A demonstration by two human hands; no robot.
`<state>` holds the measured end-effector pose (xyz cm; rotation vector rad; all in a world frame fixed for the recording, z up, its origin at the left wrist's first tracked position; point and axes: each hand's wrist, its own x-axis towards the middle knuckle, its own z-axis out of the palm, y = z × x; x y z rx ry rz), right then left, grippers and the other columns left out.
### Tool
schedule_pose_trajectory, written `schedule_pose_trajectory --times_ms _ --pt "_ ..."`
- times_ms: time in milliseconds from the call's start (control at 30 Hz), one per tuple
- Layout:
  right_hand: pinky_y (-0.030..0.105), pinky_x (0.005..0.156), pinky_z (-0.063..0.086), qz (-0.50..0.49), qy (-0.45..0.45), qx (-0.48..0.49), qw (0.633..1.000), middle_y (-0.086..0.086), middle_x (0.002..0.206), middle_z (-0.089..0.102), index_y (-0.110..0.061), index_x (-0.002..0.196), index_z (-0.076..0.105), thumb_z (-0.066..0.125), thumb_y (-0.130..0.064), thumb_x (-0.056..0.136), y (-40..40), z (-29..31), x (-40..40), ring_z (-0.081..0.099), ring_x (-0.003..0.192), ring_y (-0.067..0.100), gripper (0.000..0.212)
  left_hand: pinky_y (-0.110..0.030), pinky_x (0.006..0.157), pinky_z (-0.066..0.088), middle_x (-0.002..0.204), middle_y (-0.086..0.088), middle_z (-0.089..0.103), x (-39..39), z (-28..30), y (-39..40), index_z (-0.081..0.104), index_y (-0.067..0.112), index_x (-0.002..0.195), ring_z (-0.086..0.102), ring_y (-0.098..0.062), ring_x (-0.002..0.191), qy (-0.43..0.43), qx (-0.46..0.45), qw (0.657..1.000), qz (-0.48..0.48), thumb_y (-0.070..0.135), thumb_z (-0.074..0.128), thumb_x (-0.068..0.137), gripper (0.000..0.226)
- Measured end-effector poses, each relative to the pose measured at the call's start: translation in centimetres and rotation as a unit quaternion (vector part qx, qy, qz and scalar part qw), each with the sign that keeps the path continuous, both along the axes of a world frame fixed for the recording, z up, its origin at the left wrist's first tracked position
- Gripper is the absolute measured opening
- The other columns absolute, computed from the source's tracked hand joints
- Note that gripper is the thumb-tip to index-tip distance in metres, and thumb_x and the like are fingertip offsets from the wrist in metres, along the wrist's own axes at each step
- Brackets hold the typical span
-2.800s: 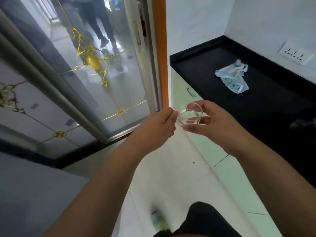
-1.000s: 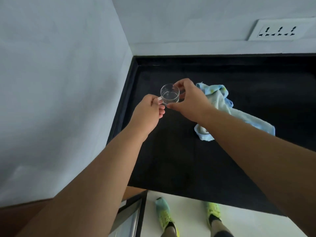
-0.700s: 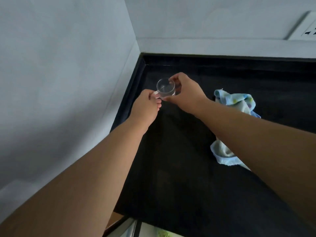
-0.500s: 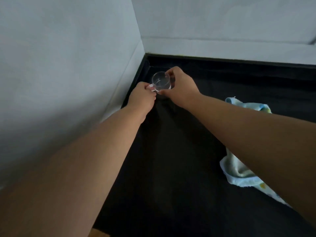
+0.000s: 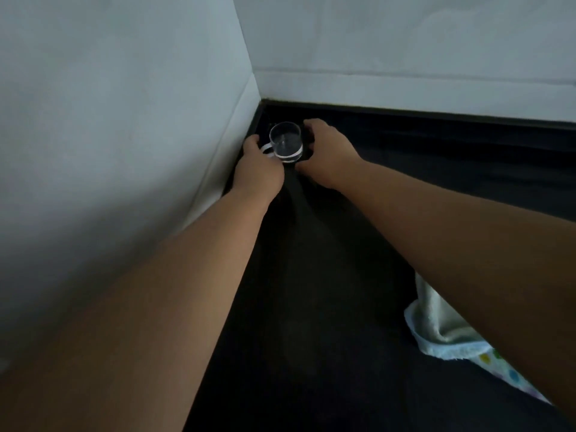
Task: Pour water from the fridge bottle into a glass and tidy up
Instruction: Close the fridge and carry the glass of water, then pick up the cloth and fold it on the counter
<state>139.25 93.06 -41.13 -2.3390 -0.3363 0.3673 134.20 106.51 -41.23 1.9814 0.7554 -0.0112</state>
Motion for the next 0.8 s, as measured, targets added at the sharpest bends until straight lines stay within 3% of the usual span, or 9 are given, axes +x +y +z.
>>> schedule_pose_trajectory --times_ms 100,200,267,333,433,533,633,700,800 --pt "0.022 0.1 0.038 -0.042 -0.028 -0.02 0.999 0.005 0.152 0.048 -0.024 0.148 0.051 0.07 -0.012 0.09 -4.4 2.2 -2.1 0.053 0.134 0.021 0.062 -0.04 0.098 0.049 0.138 0.001 0.056 -4.2 2.4 -3.0 0.033 0.028 0.156 0.057 -0.022 0.119 -0.02 0.107 0.993 -0.054 0.017 0.06 0.093 0.069" --pt "0.034 0.11 0.042 -0.074 -0.03 -0.051 0.996 -0.001 0.147 0.054 -0.03 0.14 0.058 0.07 -0.018 0.092 -11.2 3.9 -6.1 0.051 0.134 0.024 0.052 -0.044 0.115 0.041 0.15 0.001 0.048 -9.0 4.0 -7.4 0.039 0.032 0.154 0.045 -0.025 0.139 -0.024 0.136 0.969 -0.205 0.03 0.067 0.093 0.067" --pt "0.042 0.116 0.04 -0.071 0.002 -0.086 0.994 -0.005 0.149 0.054 -0.033 0.14 0.059 0.073 -0.022 0.089 -15.9 4.4 -9.4 0.047 0.139 0.024 0.054 -0.045 0.123 0.031 0.164 0.004 0.032 -11.3 4.7 -10.8 0.028 0.035 0.16 0.028 -0.023 0.152 -0.005 0.144 0.917 -0.371 0.05 0.064 0.095 0.076" --pt "0.044 0.12 0.035 -0.049 0.049 -0.139 0.988 -0.009 0.154 0.048 -0.037 0.144 0.054 0.076 -0.027 0.087 -20.0 4.7 -12.6 0.04 0.145 0.025 0.062 -0.048 0.125 0.024 0.173 0.004 0.013 -13.0 5.1 -13.8 0.009 0.036 0.165 0.012 -0.022 0.159 -0.003 0.21 0.838 -0.504 0.068 0.058 0.092 0.093" --pt "0.041 0.124 0.026 -0.028 0.115 -0.183 0.976 -0.016 0.161 0.036 -0.035 0.155 0.041 0.074 -0.031 0.09 -23.6 5.1 -16.9 0.028 0.152 0.02 0.073 -0.049 0.127 0.02 0.175 -0.003 -0.003 -14.6 3.8 -17.6 -0.005 0.027 0.165 0.0 -0.022 0.162 0.054 0.246 0.779 -0.575 0.077 0.064 0.081 0.12" --pt "0.037 0.122 0.027 -0.027 0.124 -0.189 0.974 -0.019 0.163 0.031 -0.037 0.157 0.035 0.074 -0.039 0.089 -25.0 4.2 -20.5 0.028 0.152 0.019 0.078 -0.048 0.128 0.023 0.175 -0.006 0.002 -16.5 1.7 -19.9 0.004 0.021 0.165 0.001 -0.023 0.162 0.08 0.266 0.786 -0.553 0.062 0.072 0.086 0.113" --pt "0.04 0.119 0.034 -0.034 0.109 -0.189 0.975 -0.022 0.163 0.028 -0.045 0.156 0.033 0.072 -0.046 0.09 -25.2 2.6 -23.0 0.026 0.152 0.017 0.077 -0.038 0.121 0.037 0.165 0.001 0.036 -17.9 0.8 -20.4 0.041 0.024 0.154 0.026 -0.018 0.156 0.023 0.246 0.837 -0.489 0.033 0.064 0.1 0.059" --pt "0.038 0.113 0.041 -0.078 0.115 -0.161 0.977 -0.017 0.158 0.037 -0.047 0.157 0.029 0.071 -0.039 0.093 -25.4 2.9 -24.0 0.032 0.148 0.016 0.077 -0.031 0.105 0.05 0.141 0.006 0.059 -18.6 1.9 -20.4 0.056 0.027 0.139 0.053 -0.014 0.135 0.016 0.204 0.87 -0.448 0.023 0.059 0.102 0.037" --pt "0.031 0.103 0.045 -0.082 0.139 -0.099 0.982 -0.015 0.147 0.04 -0.055 0.157 0.017 0.072 -0.037 0.093 -26.0 4.9 -25.2 0.045 0.136 0.013 0.086 -0.029 0.091 0.059 0.125 0.01 0.066 -19.9 5.3 -20.5 0.055 0.031 0.137 0.066 -0.007 0.109 0.037 0.108 0.909 -0.402 0.022 0.056 0.105 0.033"
